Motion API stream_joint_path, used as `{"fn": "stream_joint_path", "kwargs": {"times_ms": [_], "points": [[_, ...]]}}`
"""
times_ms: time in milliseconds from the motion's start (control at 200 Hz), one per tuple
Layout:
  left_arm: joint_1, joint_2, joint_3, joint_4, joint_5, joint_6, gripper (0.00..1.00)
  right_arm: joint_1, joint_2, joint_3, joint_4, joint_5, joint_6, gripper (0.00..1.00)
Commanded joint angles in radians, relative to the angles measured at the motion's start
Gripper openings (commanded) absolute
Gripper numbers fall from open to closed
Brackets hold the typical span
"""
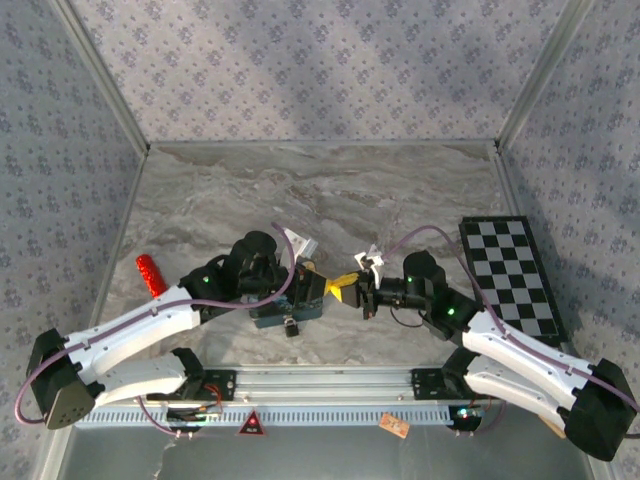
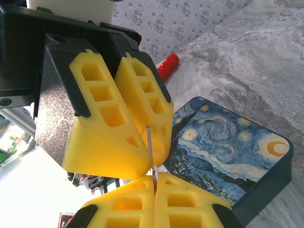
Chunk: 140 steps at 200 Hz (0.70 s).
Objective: Unlock the padlock with the key
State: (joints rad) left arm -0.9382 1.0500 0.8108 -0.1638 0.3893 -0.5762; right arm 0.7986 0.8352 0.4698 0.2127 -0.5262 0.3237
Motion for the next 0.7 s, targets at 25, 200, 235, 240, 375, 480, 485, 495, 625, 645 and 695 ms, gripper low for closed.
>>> {"fn": "stream_joint_path", "kwargs": {"times_ms": [25, 200, 235, 240, 375, 480, 485, 495, 625, 645, 695], "points": [[-0.009, -0.016, 0.022, 0.035, 0.006, 0.007, 0.17, 0.0, 0.005, 0.01, -0.009, -0.047, -0.013, 0.0], [-0.008, -0.012, 0.025, 0.035, 0.017, 0.01, 0.08, -0.001, 0.01, 0.013, -0.013, -0.048, -0.014, 0.0], [-0.008, -0.012, 0.025, 0.037, 0.018, 0.01, 0.05, -0.001, 0.01, 0.013, -0.013, -0.042, -0.014, 0.0], [-0.008, -0.012, 0.025, 0.037, 0.018, 0.01, 0.05, 0.0, 0.009, 0.013, -0.015, -0.04, -0.014, 0.0], [-0.008, -0.013, 0.027, 0.036, 0.014, 0.007, 0.0, -0.012, -0.004, 0.006, -0.019, 0.003, 0.0, 0.0], [-0.008, -0.012, 0.027, 0.03, -0.037, -0.008, 0.0, -0.026, -0.016, 0.01, -0.042, 0.085, 0.035, 0.19], [-0.008, -0.011, 0.028, 0.029, -0.039, -0.009, 0.0, -0.027, -0.018, 0.01, -0.045, 0.089, 0.037, 0.22], [-0.008, -0.01, 0.029, 0.027, -0.05, -0.012, 0.0, -0.029, -0.02, 0.01, -0.048, 0.099, 0.039, 0.27], [0.009, 0.006, 0.054, -0.058, -0.301, -0.102, 0.0, -0.048, -0.108, -0.026, -0.051, 0.295, 0.11, 0.63], [0.021, 0.009, 0.056, -0.069, -0.33, -0.136, 0.0, -0.05, -0.122, -0.038, -0.037, 0.321, 0.131, 0.67], [0.068, 0.022, 0.051, -0.081, -0.355, -0.231, 0.0, -0.053, -0.145, -0.055, -0.006, 0.355, 0.191, 0.74]]}}
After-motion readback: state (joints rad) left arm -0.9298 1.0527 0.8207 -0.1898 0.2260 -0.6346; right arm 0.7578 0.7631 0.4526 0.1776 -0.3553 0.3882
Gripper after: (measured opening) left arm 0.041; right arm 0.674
